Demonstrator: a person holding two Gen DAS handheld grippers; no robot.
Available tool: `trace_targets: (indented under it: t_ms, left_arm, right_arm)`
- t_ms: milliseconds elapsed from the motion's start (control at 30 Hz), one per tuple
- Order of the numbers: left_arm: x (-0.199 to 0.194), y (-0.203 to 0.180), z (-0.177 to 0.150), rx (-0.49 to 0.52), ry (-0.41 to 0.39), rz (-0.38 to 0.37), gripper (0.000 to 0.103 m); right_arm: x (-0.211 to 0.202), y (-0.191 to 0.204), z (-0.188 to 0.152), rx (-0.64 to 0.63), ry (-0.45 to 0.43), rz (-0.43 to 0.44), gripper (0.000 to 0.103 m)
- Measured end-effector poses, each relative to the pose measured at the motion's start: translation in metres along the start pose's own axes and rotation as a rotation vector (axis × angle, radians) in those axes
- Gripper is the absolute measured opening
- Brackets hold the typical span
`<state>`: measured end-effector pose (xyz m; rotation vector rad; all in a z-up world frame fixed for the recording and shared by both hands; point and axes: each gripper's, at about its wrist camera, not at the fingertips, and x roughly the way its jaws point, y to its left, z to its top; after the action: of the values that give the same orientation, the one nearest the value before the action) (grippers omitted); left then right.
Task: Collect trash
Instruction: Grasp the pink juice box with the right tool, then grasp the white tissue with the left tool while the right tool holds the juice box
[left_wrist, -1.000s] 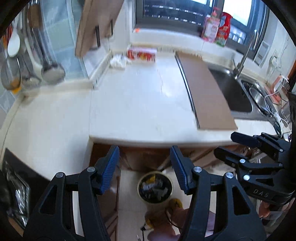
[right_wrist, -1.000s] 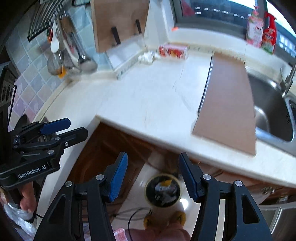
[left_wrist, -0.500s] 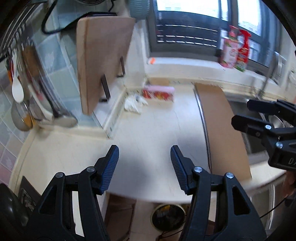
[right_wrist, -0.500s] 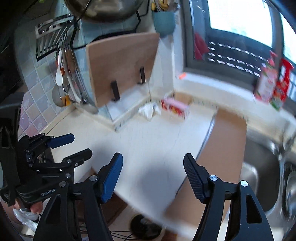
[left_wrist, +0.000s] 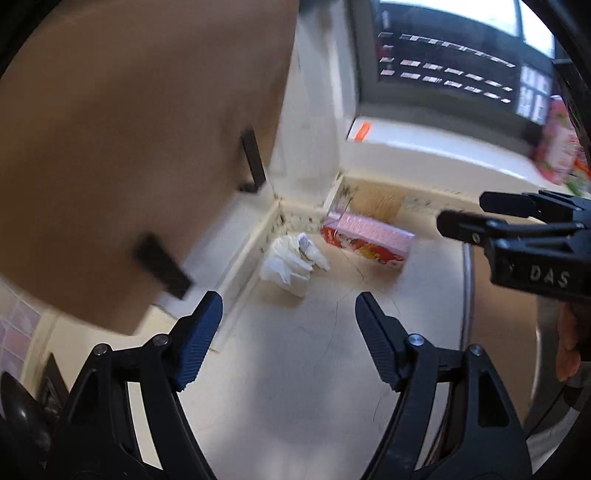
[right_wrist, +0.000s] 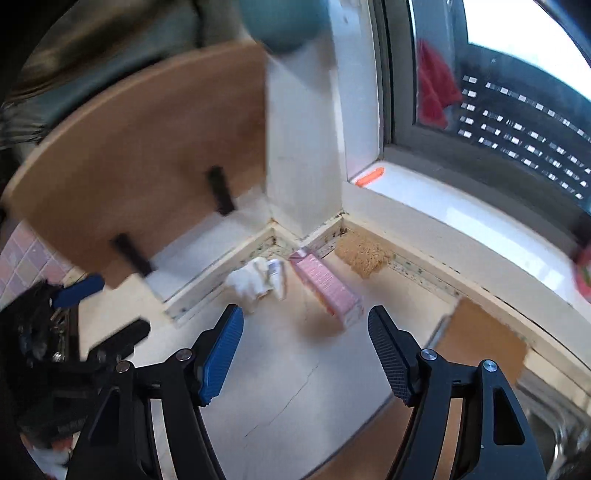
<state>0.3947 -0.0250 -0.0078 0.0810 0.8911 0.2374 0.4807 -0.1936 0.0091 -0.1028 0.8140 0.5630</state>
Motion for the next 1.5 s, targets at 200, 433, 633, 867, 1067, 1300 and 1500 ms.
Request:
trace_targets:
  t_ms: [200,433,633,867,1067,1300,1500]
  left_arm:
    - [0.096,-0.004,0.001,-0.109,0.071,0.056,0.072]
    - [0.153,0.0,-0.007,-0.187,0.088,0.104,0.072]
    - [0.19,-0.002,-0.005,-0.189,0.1,0.119,0.072]
    - [0.217,0.004,-0.005,-0.233,0.134,0.129,0.072]
    - [0.224,-0.003,-0.006,-0.206,0.116,0.146,0.067]
    - [0.215,-0.007,-0.015,-0.196,0.099,0.161,0.048]
    - [0.2,-0.017,-0.027,-0.171,0.097,0.158,0.019]
  right_arm:
    - [0.111,-0.039,0.019,-0.015,0.07,0.039,0.071]
    - [0.192,-0.03,-0.005,-0.101,0.141,0.021,0.071]
    - [0.216,-0.02,-0.021,-0.153,0.15,0.036,0.041]
    - [0.216,-0.023,-0.027,-0.131,0.134,0.058,0.038]
    - [0.212,-0.022,-0.033,-0.144,0.129,0.058,0.038]
    - [0.202,-0.023,-0.042,-0.13,0.145,0.058,0.037]
    - [0.192,-0.022,-0.052,-0.117,0.156,0.048,0.037]
